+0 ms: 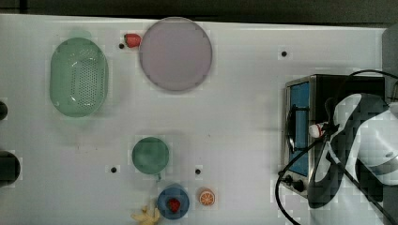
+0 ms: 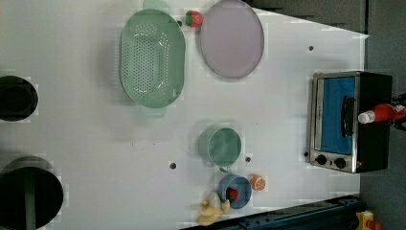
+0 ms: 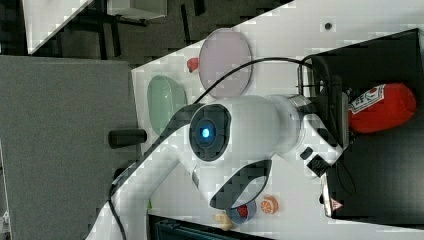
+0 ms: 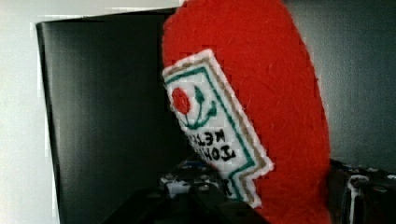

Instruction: Pick Ketchup from oven and place it on table.

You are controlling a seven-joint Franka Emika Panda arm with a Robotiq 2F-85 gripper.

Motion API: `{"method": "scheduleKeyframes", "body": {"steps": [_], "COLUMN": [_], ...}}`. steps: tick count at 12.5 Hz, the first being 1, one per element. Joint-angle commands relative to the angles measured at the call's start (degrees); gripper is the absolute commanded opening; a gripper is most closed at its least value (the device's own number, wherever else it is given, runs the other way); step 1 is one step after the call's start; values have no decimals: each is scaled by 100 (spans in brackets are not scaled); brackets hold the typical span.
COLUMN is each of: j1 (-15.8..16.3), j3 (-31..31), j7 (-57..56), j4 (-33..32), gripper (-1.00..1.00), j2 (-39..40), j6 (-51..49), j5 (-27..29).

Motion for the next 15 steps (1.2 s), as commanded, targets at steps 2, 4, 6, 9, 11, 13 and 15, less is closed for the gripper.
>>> {"method": "scheduleKeyframes", "body": {"steps": [2,4,6,9,11,13,15], "j1": [123,297,547,919,1092,1197,1257], "j3": [46,98,306,900,1335,1763,2148], "j7": [80,65,-48,-48,-42,17,17], "j4": [717,972,1171,1224,1209,1147,948], "gripper": [27,27,27,27,27,27,27], "j2": [-772,-1022,-1291,-1750,-1988,-2145,-2242], "j6": [-954,-1452,-1874,-2566,-3120,-3240,-3239], "j5": [-80,-623,-1025,-1025,-1023,-1023,-1023]}}
